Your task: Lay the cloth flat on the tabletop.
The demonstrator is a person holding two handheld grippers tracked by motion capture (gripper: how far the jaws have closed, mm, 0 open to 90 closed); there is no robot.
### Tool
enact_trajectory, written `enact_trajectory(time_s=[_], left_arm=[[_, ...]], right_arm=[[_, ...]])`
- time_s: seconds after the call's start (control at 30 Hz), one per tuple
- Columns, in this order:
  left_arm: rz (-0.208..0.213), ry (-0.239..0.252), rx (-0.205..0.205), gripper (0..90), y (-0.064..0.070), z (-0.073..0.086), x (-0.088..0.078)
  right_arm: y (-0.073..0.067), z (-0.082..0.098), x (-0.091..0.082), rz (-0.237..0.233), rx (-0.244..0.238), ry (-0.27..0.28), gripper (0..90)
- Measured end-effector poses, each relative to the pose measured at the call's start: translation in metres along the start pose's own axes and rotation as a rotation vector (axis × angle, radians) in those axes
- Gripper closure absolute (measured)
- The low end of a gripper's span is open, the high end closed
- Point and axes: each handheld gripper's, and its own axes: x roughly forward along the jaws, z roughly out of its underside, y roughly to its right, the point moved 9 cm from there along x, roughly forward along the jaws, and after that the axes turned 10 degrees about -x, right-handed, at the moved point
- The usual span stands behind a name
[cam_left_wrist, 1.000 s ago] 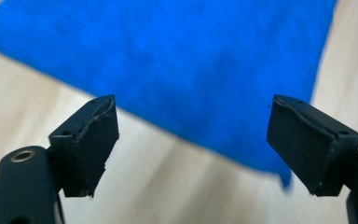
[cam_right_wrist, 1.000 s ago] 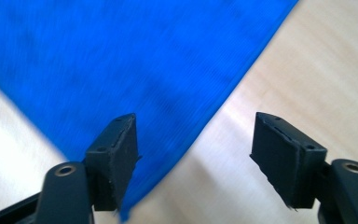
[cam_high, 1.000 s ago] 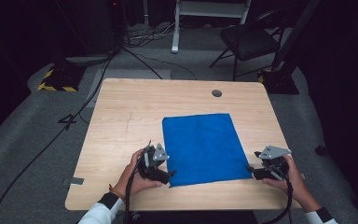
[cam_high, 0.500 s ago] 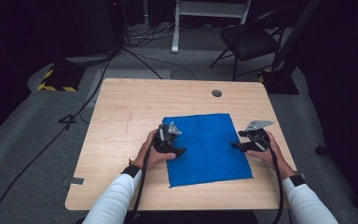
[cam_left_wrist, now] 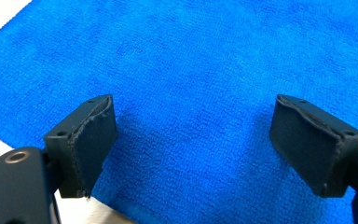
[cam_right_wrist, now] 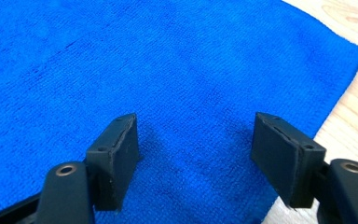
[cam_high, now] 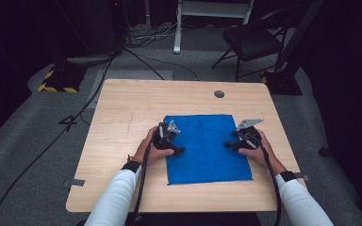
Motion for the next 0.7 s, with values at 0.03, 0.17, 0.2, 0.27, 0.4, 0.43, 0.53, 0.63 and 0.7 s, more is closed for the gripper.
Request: enact_trajectory(time_s=[0.03,0.17,0.2,0.27,0.4,0.43,0.53,0.63,0.7], left_arm=[[-0.006,0.004,-0.006,15.2,-0.006,0.0,0.0],[-0.025,0.01,-0.032,14.4,-0.022,-0.004,0.0],[-0.03,0.004,-0.038,14.2,-0.025,-0.005,0.001],[-0.039,-0.002,-0.042,14.1,-0.029,-0.007,0.001],[-0.074,-0.007,-0.078,14.1,-0.038,-0.007,-0.002],[-0.072,-0.006,-0.082,16.3,-0.038,-0.006,-0.005],[-0.081,0.002,-0.066,16.0,-0.038,-0.002,-0.016],[-0.087,0.027,-0.073,16.3,-0.036,0.003,-0.032],[-0.087,0.039,-0.067,16.4,-0.035,0.007,-0.042]], right_arm=[[0.0,-0.001,0.001,0.001,0.001,0.001,32.1],[-0.001,-0.006,0.006,0.021,0.011,0.006,30.4],[0.0,-0.007,0.008,0.025,0.029,-0.006,29.3],[0.004,-0.011,0.012,0.055,0.039,-0.017,29.4],[0.003,-0.019,0.017,0.081,0.025,-0.017,31.3],[0.002,-0.021,0.017,0.085,0.016,-0.019,31.6],[-0.004,-0.026,0.015,0.063,0.021,0.0,31.2],[-0.014,-0.033,0.012,0.043,0.006,0.011,31.4],[-0.026,-0.041,0.007,0.022,-0.01,0.039,33.9]])
